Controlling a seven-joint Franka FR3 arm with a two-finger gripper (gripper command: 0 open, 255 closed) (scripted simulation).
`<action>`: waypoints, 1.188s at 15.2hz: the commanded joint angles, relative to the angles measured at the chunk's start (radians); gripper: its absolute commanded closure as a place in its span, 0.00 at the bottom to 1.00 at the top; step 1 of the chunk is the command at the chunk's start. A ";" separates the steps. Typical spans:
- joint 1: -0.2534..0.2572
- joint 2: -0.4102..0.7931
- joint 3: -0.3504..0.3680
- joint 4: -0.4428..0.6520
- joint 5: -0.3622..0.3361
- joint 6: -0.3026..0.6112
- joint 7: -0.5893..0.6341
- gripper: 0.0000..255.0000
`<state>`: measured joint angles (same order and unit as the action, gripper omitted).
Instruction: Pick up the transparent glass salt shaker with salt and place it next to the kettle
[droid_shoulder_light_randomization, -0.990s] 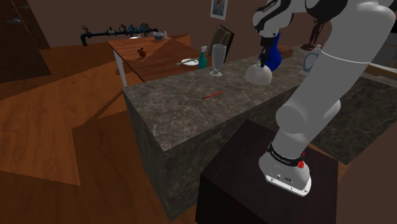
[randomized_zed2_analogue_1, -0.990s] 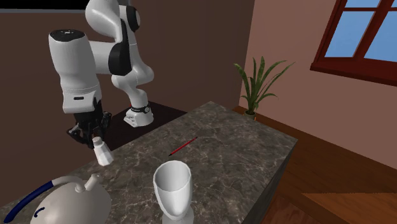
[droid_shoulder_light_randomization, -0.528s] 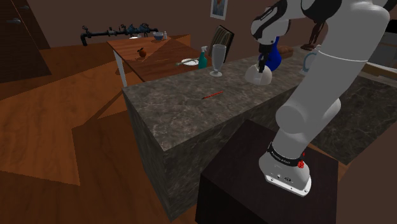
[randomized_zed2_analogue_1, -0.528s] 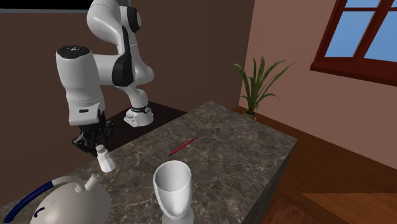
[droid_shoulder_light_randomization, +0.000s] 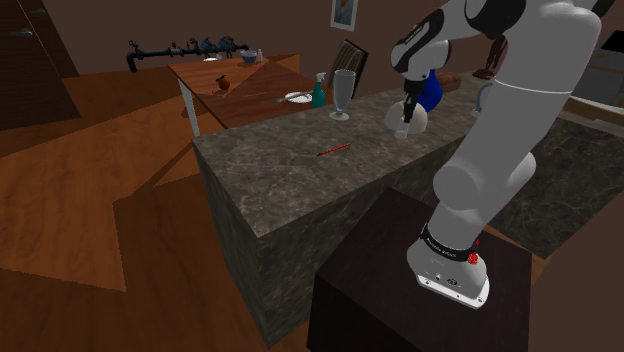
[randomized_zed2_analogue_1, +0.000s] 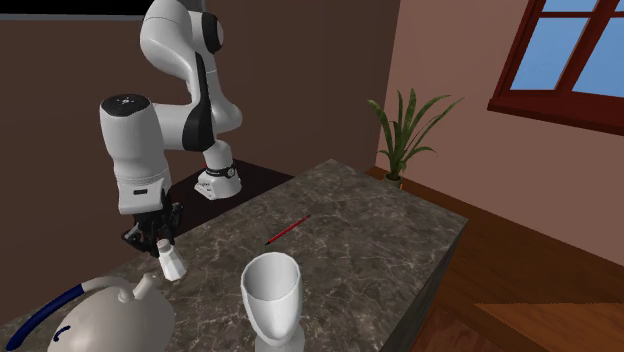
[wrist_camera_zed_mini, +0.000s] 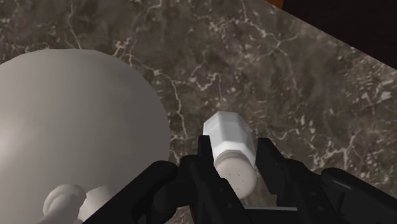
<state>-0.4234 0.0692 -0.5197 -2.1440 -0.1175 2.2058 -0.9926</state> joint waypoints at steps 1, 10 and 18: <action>0.000 0.003 0.000 0.000 0.002 0.004 -0.001 1.00; 0.000 0.003 0.000 0.000 0.002 0.004 -0.001 0.00; 0.013 -0.060 0.008 0.067 -0.025 -0.122 0.020 0.00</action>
<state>-0.4111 0.0114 -0.5124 -2.0846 -0.1421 2.0945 -0.9726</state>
